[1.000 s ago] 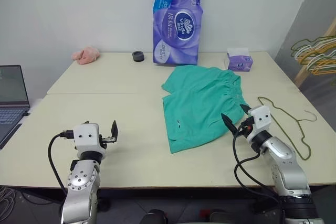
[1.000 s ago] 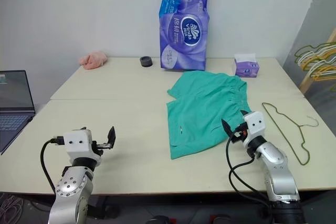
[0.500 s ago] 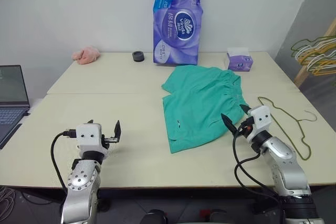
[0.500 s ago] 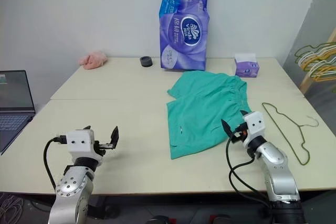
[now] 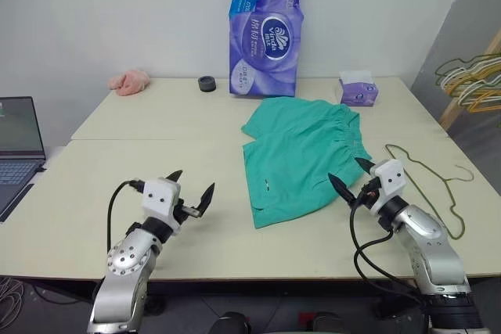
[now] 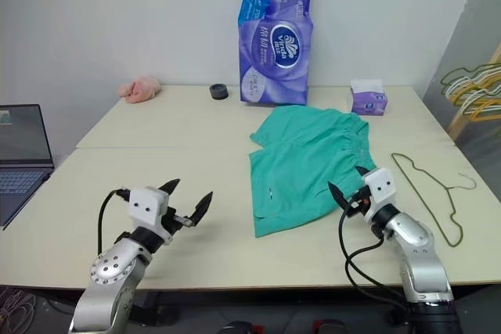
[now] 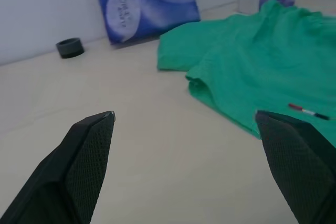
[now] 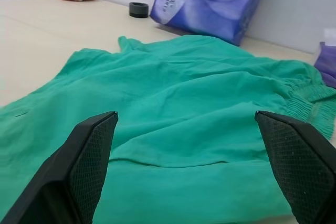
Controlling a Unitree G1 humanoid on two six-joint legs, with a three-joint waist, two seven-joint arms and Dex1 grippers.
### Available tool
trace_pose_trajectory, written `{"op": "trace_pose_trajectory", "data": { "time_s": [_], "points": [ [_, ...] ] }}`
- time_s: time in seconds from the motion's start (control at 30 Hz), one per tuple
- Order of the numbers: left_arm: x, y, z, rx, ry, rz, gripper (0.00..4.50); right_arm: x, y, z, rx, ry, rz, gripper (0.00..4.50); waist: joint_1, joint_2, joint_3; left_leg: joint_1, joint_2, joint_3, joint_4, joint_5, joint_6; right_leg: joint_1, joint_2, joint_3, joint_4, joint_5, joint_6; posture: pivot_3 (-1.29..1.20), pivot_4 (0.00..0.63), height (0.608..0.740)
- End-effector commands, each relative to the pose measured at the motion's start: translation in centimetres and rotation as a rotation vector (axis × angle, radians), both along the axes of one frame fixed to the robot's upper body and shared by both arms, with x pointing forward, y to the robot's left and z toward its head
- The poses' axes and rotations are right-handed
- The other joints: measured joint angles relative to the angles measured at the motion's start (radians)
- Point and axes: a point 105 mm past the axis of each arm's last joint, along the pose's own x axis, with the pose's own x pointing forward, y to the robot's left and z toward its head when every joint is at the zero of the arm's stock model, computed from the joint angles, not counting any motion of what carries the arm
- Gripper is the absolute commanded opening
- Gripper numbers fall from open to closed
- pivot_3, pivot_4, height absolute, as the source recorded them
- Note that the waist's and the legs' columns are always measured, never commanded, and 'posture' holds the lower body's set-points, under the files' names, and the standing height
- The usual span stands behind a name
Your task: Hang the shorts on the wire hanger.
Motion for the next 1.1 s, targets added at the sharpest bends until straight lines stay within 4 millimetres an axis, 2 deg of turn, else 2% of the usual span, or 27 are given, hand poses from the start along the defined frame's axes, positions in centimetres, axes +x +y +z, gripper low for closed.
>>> {"op": "trace_pose_trajectory", "data": {
  "time_s": [0.03, 0.1, 0.17, 0.27, 0.37, 0.5, 0.7, 0.8, 0.97, 1.1],
  "points": [
    [-0.1, -2.3, 0.1, 0.035, 0.041, -0.164, 4.50, -1.3, 1.1, 1.8, -0.022, -0.020, 0.131, 4.46, -0.007, 0.001, 0.001, 0.000, 0.000, 0.000, 0.000, 0.000, 0.000, 0.000, 0.000, 0.000, 0.000, 0.000, 0.000, -0.04, 0.000, 0.740],
    [-0.5, -3.6, -0.3, 0.072, 0.076, -0.261, 4.50, -2.6, 1.5, 1.7, -0.033, 0.041, 0.227, 4.46, -0.014, 0.001, 0.001, 0.000, 0.000, 0.000, 0.000, 0.000, 0.000, 0.000, 0.000, 0.000, -0.001, 0.000, 0.000, -0.05, 0.000, 0.740],
    [-1.2, -5.3, -0.9, 0.111, 0.134, -0.380, 4.50, -4.8, 1.8, 1.7, -0.059, 0.142, 0.365, 4.46, -0.016, 0.002, 0.002, -0.001, 0.000, 0.000, 0.000, 0.000, 0.000, 0.000, 0.000, 0.000, -0.001, 0.000, 0.000, -0.06, 0.000, 0.740],
    [-1.3, -6.6, -1.3, 0.160, 0.173, -0.473, 4.50, -6.3, 1.6, 1.9, -0.130, 0.199, 0.449, 4.46, -0.019, 0.001, 0.004, -0.001, 0.000, 0.000, 0.000, -0.001, 0.001, 0.000, 0.000, 0.000, -0.002, 0.000, 0.000, -0.08, 0.000, 0.740],
    [-1.0, -7.4, -1.9, 0.202, 0.209, -0.531, 4.50, -6.6, 1.3, 2.2, -0.187, 0.198, 0.466, 4.46, -0.023, 0.000, 0.006, -0.001, 0.001, 0.001, 0.001, -0.001, 0.001, 0.000, 0.000, -0.001, -0.001, -0.002, 0.005, -0.09, 0.000, 0.740],
    [-0.1, -8.5, -4.4, 0.331, 0.278, -0.597, 4.50, -5.9, 1.5, 2.9, -0.201, 0.155, 0.443, 4.46, -0.038, -0.001, 0.006, -0.001, 0.001, 0.001, 0.001, -0.001, 0.001, 0.001, 0.000, 0.000, -0.001, -0.002, 0.007, -0.12, 0.000, 0.740],
    [1.1, -8.3, -6.2, 0.421, 0.304, -0.590, 4.50, -5.7, 1.1, 2.7, -0.224, 0.135, 0.415, 4.46, -0.045, -0.002, 0.007, -0.001, 0.001, 0.001, 0.001, -0.001, 0.001, 0.001, 0.000, 0.000, -0.003, -0.002, 0.007, -0.13, 0.000, 0.740],
    [2.1, -8.2, -6.1, 0.416, 0.290, -0.550, 3.93, -5.2, 0.5, 2.3, -0.272, 0.113, 0.383, 4.50, -0.044, -0.003, 0.007, -0.001, 0.001, 0.001, 0.001, -0.001, 0.001, 0.001, 0.000, 0.000, -0.003, -0.002, 0.007, -0.13, 0.000, 0.740],
    [3.3, -7.6, -5.3, 0.392, 0.255, -0.492, 2.52, -4.0, -0.8, 1.1, -0.412, 0.084, 0.327, 4.50, -0.047, -0.003, 0.007, 0.000, 0.001, 0.001, 0.001, -0.001, 0.001, 0.001, 0.000, 0.000, -0.001, -0.001, 0.008, -0.14, 0.000, 0.740],
    [4.7, -5.9, -3.7, 0.381, 0.209, -0.430, 1.33, -1.2, -2.8, -0.5, -0.683, 0.009, 0.269, 4.50, -0.064, -0.003, 0.007, 0.000, 0.001, 0.002, 0.002, 0.000, 0.001, 0.001, 0.000, 0.001, -0.001, 0.000, 0.008, -0.13, 0.000, 0.740]
  ]
}}
